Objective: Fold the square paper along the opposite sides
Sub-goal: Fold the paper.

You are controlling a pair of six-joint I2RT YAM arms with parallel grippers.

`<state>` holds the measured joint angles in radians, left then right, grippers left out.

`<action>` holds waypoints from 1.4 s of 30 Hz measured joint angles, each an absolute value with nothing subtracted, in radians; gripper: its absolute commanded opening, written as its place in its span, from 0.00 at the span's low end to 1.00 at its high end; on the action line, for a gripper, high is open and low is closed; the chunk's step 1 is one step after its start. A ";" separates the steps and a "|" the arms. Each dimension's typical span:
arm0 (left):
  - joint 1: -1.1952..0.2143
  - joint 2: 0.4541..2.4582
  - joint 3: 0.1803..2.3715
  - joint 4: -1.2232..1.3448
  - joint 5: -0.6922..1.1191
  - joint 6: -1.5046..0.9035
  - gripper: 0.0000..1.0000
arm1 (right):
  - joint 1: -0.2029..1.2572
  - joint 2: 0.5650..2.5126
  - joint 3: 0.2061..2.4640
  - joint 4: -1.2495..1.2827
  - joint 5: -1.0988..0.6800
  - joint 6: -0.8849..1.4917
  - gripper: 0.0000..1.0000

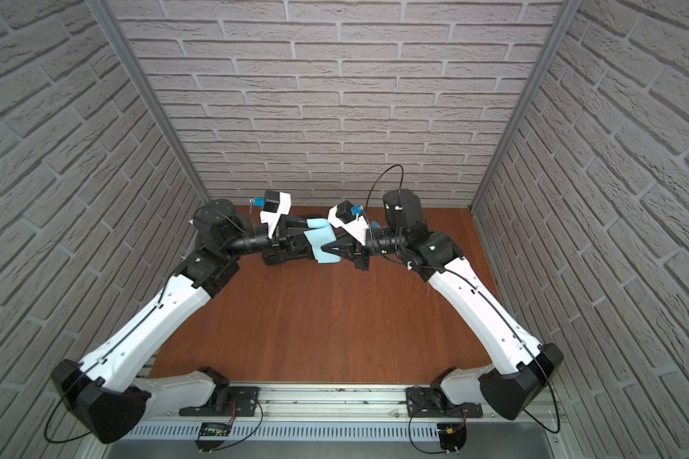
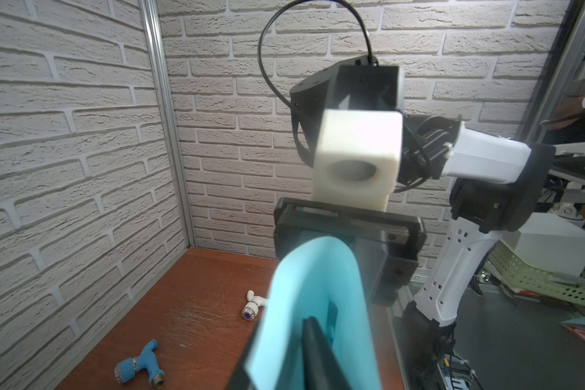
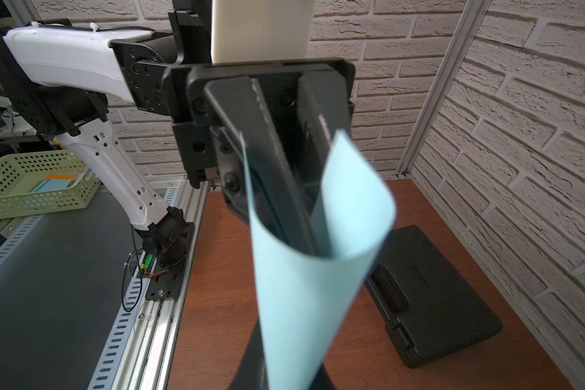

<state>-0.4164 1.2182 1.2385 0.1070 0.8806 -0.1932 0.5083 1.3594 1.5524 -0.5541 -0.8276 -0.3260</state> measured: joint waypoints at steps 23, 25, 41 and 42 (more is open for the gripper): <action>-0.251 0.982 1.004 0.272 0.689 -0.251 0.98 | 0.509 1.362 1.608 -0.558 -0.805 -0.318 0.10; -0.278 1.031 0.984 0.319 0.710 -0.280 0.98 | 0.509 1.367 1.650 -0.554 -0.822 -0.308 0.10; -0.376 1.169 0.978 0.437 0.844 -0.355 0.98 | 0.509 1.388 1.703 -0.542 -0.849 -0.290 0.10; -0.376 1.163 0.981 0.421 0.859 -0.348 0.98 | 0.509 1.388 1.703 -0.543 -0.847 -0.292 0.10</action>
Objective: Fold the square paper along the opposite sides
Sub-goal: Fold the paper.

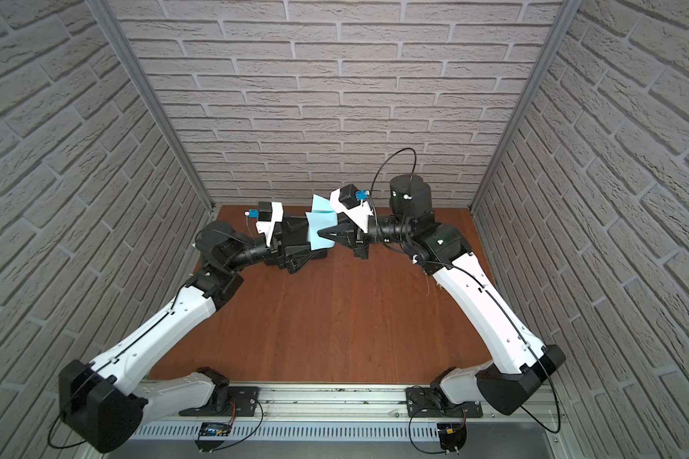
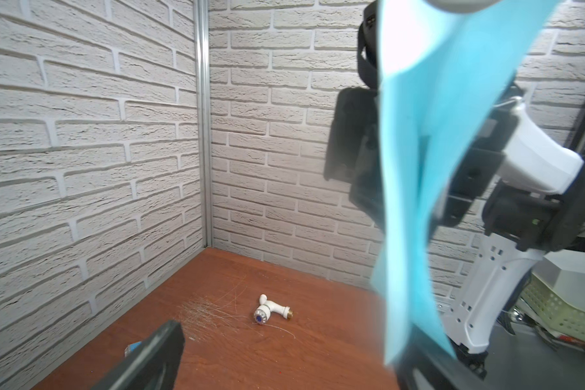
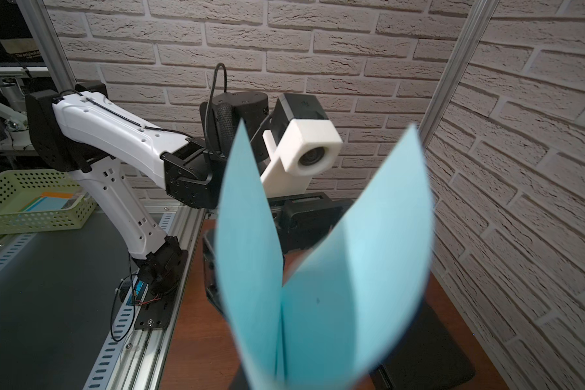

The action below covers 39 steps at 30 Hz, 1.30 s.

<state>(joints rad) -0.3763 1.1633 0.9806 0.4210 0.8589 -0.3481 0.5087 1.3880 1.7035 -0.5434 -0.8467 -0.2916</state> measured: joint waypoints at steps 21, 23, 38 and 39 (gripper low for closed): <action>-0.401 1.147 1.031 0.294 0.872 -0.237 0.98 | 0.509 1.401 1.699 -0.551 -0.836 -0.295 0.10; -0.410 1.154 1.032 0.305 0.860 -0.236 0.98 | 0.509 1.401 1.699 -0.551 -0.838 -0.295 0.10; -0.429 1.176 1.061 0.314 0.842 -0.227 0.50 | 0.509 1.401 1.692 -0.559 -0.843 -0.295 0.10; -0.429 1.176 1.061 0.314 0.842 -0.226 0.46 | 0.509 1.401 1.692 -0.559 -0.843 -0.295 0.10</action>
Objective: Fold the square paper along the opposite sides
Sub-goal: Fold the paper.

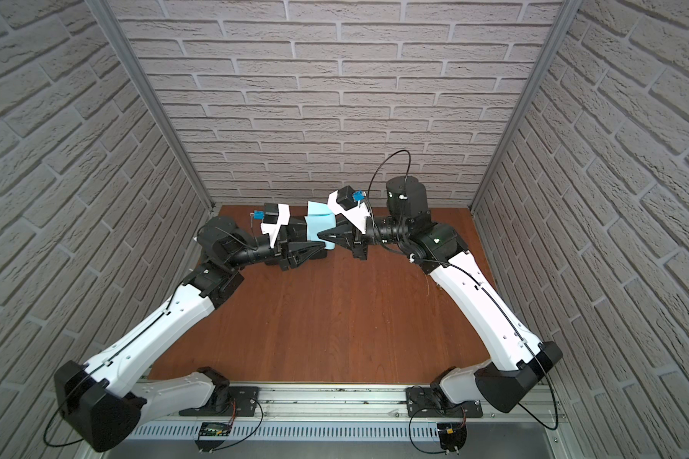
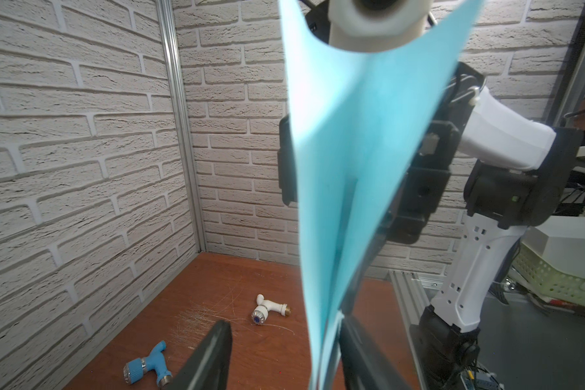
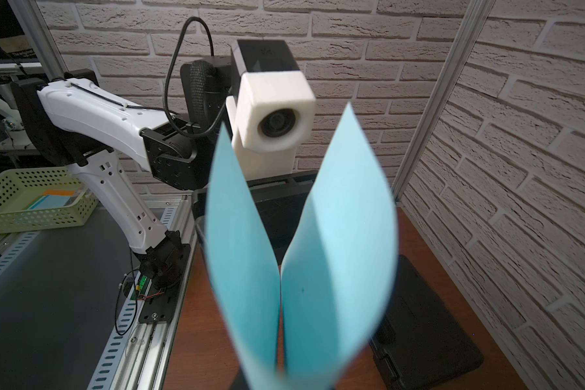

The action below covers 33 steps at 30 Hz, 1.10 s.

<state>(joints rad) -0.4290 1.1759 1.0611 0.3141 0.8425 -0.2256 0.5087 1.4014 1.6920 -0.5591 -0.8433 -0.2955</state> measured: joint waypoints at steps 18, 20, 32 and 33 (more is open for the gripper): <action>-0.436 1.176 1.071 0.276 0.853 -0.212 0.13 | 0.509 1.417 1.682 -0.571 -0.838 -0.304 0.40; -0.436 1.172 1.078 0.254 0.853 -0.201 0.10 | 0.509 1.417 1.682 -0.582 -0.826 -0.312 0.50; -0.436 1.081 1.061 0.060 0.817 -0.127 0.06 | 0.507 1.416 1.802 -0.774 -0.683 -0.439 0.65; -0.436 1.072 1.053 0.055 0.813 -0.126 0.05 | 0.507 1.416 1.828 -0.790 -0.673 -0.451 0.65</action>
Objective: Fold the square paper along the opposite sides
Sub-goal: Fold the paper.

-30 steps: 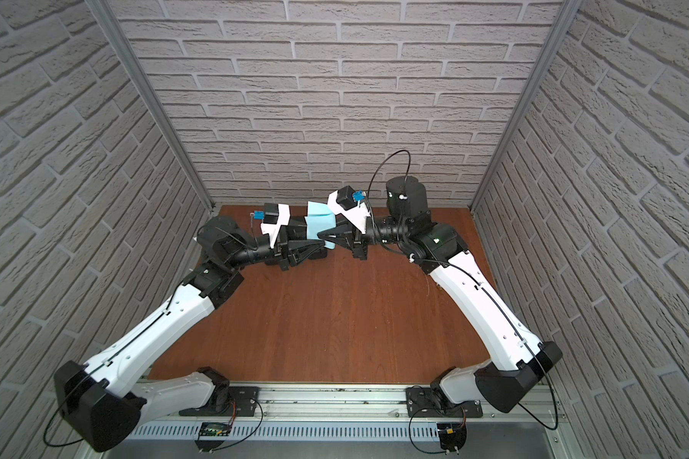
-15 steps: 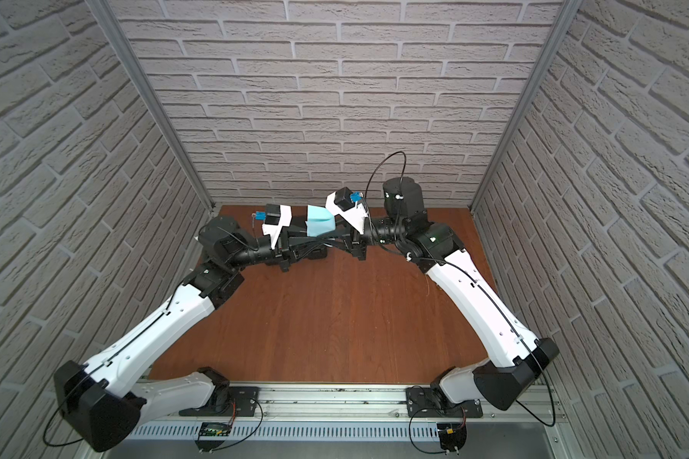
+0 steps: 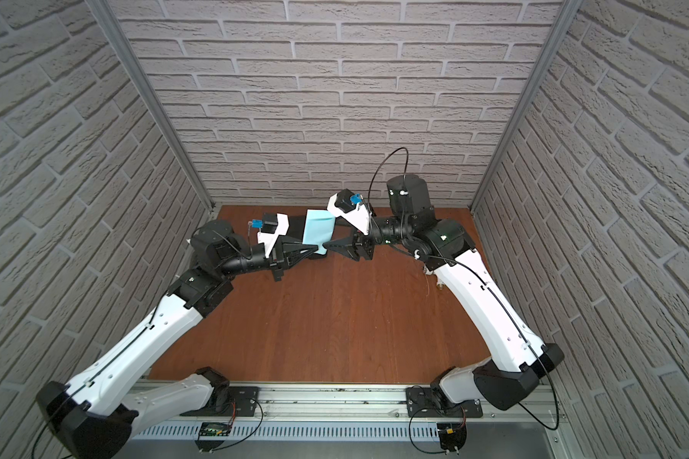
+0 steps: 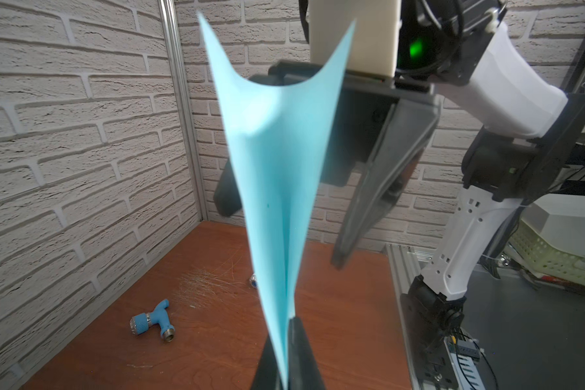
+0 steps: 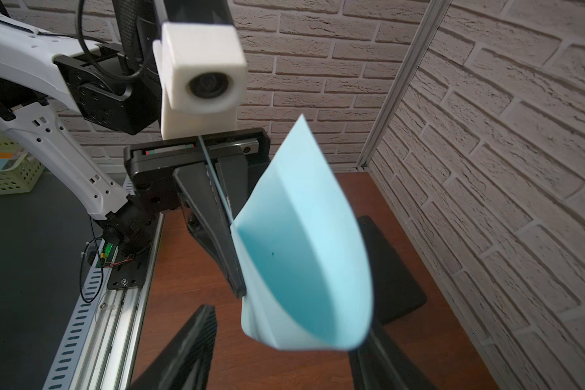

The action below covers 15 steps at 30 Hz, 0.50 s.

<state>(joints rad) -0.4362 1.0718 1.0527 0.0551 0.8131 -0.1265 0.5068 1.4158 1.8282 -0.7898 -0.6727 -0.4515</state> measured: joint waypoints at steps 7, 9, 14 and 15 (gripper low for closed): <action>-0.437 1.053 1.001 0.046 0.803 -0.134 0.06 | 0.507 1.434 2.031 -0.940 -0.657 -0.539 0.50; -0.439 1.053 0.993 0.041 0.803 -0.136 0.06 | 0.507 1.459 2.098 -0.994 -0.664 -0.574 0.41; -0.450 1.058 0.992 0.017 0.804 -0.136 0.06 | 0.507 1.538 2.221 -1.133 -0.677 -0.647 0.35; -0.452 1.059 0.992 0.012 0.804 -0.135 0.06 | 0.507 1.554 2.238 -1.158 -0.677 -0.661 0.34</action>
